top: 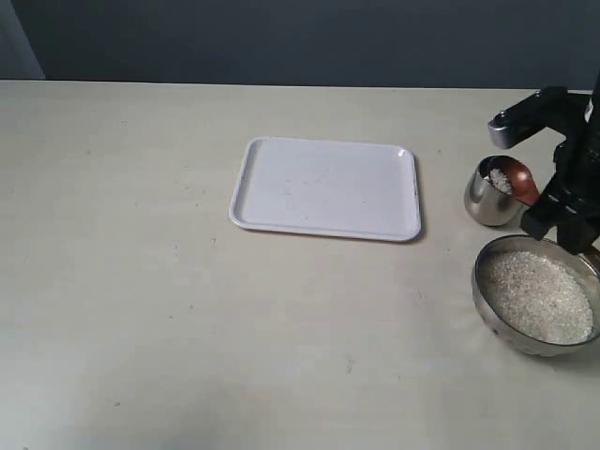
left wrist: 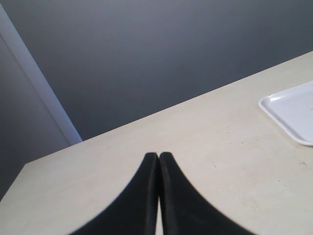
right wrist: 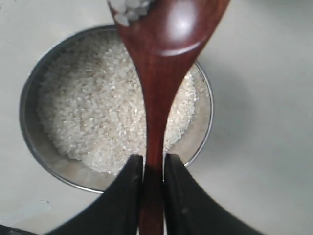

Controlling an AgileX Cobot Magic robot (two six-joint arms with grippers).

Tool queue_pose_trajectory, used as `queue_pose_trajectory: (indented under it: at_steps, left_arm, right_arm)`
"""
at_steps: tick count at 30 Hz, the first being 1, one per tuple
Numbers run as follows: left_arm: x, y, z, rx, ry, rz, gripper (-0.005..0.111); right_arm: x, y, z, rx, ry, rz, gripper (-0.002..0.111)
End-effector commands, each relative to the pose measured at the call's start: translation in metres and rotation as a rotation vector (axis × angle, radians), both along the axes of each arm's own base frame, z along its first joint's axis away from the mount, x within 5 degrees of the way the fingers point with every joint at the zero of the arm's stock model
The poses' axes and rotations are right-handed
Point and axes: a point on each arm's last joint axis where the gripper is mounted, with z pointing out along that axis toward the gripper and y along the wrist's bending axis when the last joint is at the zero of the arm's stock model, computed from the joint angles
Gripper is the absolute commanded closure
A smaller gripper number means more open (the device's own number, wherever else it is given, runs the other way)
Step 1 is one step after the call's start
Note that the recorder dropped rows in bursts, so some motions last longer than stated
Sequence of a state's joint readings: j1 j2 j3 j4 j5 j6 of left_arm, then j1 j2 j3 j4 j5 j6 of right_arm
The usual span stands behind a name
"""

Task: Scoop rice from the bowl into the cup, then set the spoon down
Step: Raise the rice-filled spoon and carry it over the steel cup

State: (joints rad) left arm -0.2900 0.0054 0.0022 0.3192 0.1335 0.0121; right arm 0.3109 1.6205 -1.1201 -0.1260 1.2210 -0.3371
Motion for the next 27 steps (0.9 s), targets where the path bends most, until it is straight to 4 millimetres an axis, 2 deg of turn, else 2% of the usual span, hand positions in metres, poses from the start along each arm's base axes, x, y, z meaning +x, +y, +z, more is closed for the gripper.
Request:
queue_pose_trajectory:
  at_steps: [1,8,17,27]
  left_arm:
    - [-0.001,0.0,0.002,-0.012,-0.015,-0.004,0.106]
    - [-0.001,0.0,0.002,-0.012,-0.015,-0.004,0.106]
    - [-0.001,0.0,0.002,-0.012,-0.015,-0.004,0.106]
    - [-0.001,0.0,0.002,-0.012,-0.015,-0.004,0.106]
  right_arm:
    - [0.007,-0.019,0.003,0.002,-0.011,-0.043,0.109]
    - [0.026,-0.023,0.016,-0.004,-0.073,-0.057,0.109]
    - [0.053,-0.028,0.005,-0.122,-0.084,-0.032,0.109]
    - [0.076,-0.025,-0.005,-0.144,-0.084,-0.025,0.109]
